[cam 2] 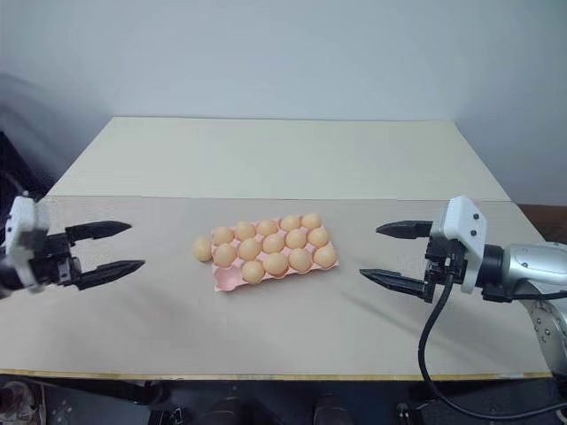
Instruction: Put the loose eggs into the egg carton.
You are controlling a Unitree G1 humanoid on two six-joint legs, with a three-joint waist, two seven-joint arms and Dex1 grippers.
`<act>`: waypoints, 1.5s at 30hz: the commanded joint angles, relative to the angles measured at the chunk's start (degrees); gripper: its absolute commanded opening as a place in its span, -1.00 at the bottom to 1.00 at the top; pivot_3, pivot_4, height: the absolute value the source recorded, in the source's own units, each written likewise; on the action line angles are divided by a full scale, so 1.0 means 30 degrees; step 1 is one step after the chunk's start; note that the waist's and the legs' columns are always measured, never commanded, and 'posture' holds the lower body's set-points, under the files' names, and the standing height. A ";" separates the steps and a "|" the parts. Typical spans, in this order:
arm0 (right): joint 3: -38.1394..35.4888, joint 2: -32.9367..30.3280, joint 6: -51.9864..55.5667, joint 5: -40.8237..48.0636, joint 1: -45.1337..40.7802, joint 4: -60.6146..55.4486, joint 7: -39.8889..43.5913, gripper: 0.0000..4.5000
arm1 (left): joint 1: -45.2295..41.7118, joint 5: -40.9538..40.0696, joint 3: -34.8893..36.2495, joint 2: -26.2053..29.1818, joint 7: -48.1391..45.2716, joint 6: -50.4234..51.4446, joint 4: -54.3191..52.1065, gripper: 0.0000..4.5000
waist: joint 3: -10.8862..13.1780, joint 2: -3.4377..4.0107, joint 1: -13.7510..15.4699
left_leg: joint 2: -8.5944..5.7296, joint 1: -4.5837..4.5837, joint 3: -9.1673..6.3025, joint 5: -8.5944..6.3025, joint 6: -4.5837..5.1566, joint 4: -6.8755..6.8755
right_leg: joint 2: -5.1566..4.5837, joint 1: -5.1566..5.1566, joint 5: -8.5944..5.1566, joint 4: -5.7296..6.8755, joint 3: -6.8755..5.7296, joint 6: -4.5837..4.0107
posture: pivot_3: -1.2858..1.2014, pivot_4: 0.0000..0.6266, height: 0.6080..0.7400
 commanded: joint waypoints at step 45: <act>-0.3357 -0.0526 0.1185 0.1287 0.1939 -0.3021 -0.1004 1.00 | -1.4256 1.0352 -1.0722 -0.6337 -0.0962 -1.5896 2.2994 0.99 | -0.0003 -0.0005 0.0335 | -0.0037 -0.0056 -0.0003 -0.0001 0.0005 0.0012 | 0.0005 -0.0032 0.0009 -0.0003 0.0006 0.0003 | 0.03 -0.52 1.00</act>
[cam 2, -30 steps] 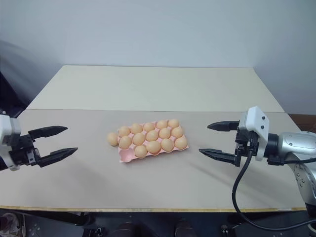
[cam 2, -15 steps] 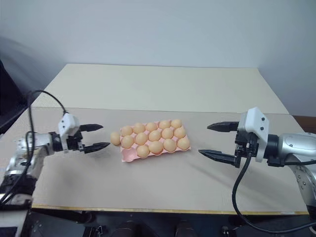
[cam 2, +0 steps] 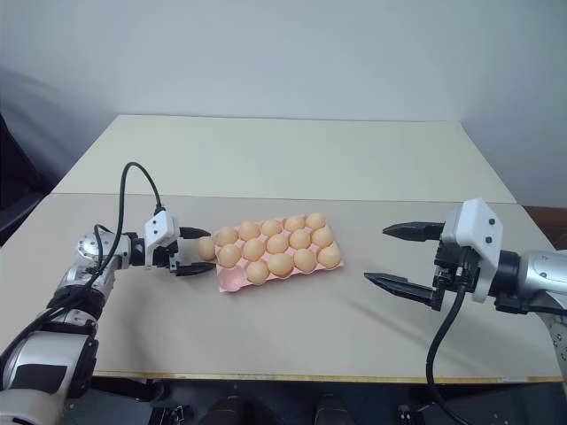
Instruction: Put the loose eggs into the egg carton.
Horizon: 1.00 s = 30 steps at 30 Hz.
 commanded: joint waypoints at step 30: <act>0.0152 0.0116 -0.0439 0.0221 -0.0409 -0.0048 -0.0135 1.00 | 0.3830 -0.4304 0.0170 0.0453 -0.3026 0.5710 -1.3595 0.09 | -0.0001 0.0003 0.0032 | 0.0010 0.0020 -0.0015 0.0001 -0.0001 0.0030 | 0.0002 0.0036 0.0004 0.0020 -0.0013 0.0006 | 0.03 -0.52 1.00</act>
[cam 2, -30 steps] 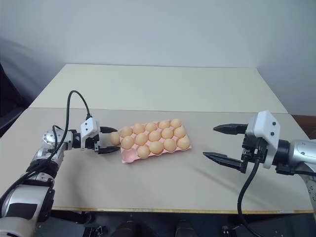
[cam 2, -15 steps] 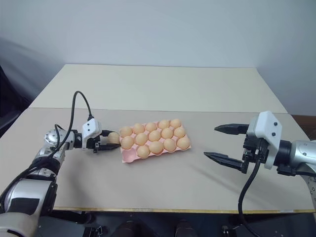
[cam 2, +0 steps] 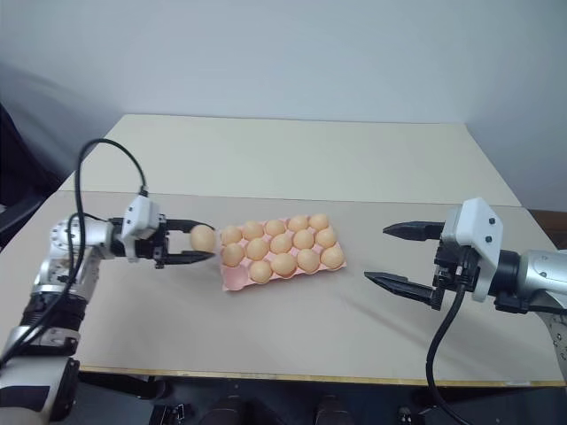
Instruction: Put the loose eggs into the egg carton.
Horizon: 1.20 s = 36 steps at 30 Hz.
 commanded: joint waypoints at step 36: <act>0.3012 0.0276 -0.1540 -0.0688 -0.3494 0.2951 0.1434 1.00 | 1.0065 -0.6135 1.0355 0.4663 0.6881 1.1275 -1.3586 0.99 | 0.0005 0.0001 -0.0458 | 0.0023 0.0013 0.0007 -0.0002 0.0000 -0.0025 | -0.0011 -0.0007 -0.0002 -0.0021 0.0006 0.0000 | 0.03 -0.52 1.00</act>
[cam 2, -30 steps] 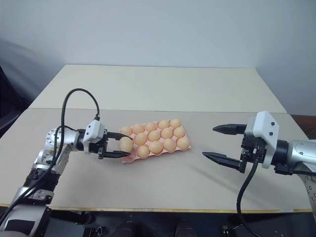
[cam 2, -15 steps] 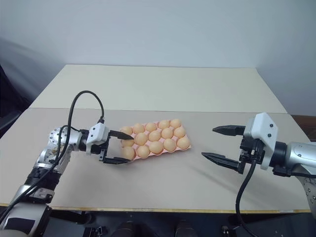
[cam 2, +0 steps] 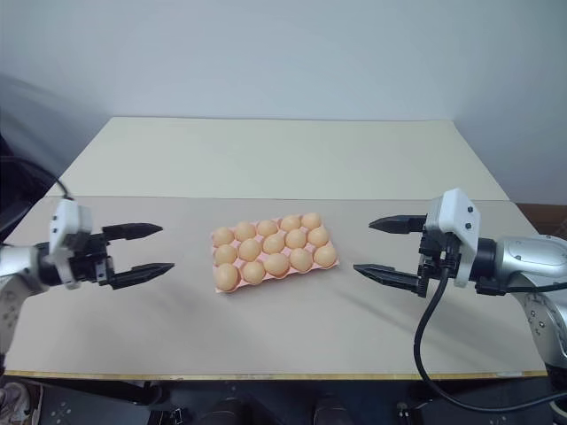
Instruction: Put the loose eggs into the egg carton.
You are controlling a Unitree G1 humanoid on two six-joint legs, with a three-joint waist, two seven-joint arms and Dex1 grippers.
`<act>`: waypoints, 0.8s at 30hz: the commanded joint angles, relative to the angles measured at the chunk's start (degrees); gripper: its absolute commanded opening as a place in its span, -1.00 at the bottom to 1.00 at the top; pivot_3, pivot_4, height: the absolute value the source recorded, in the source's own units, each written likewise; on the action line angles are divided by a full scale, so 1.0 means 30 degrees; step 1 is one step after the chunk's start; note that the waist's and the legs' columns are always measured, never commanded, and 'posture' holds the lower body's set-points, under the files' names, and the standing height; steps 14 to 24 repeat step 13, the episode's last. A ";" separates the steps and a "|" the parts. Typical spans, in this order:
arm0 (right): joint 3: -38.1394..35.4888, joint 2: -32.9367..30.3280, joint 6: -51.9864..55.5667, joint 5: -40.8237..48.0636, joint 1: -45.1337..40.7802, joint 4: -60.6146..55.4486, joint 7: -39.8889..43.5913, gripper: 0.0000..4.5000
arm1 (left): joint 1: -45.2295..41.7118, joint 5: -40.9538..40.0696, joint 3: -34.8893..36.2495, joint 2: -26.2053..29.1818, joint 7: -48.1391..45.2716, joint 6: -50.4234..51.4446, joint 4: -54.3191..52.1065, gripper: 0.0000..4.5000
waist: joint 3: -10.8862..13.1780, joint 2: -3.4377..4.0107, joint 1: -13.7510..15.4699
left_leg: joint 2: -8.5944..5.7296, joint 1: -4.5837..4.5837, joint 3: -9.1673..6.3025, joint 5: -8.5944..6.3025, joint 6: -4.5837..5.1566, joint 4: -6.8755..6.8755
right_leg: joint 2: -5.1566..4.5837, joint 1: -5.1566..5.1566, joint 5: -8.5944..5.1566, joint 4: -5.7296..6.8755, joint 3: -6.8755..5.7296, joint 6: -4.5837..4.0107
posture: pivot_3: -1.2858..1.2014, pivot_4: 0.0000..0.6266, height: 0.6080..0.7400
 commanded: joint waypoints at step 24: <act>-0.0403 -0.0035 -0.0541 -0.0095 -0.0037 -0.0012 0.0253 1.00 | 0.3348 -0.2966 0.3983 0.0118 0.3659 0.2842 -0.5399 0.99 | 0.0000 0.0000 -0.0006 | -0.0002 0.0028 0.0010 0.0000 -0.0001 -0.0006 | 0.0002 0.0010 0.0001 0.0000 0.0009 -0.0006 | 0.03 -0.52 1.00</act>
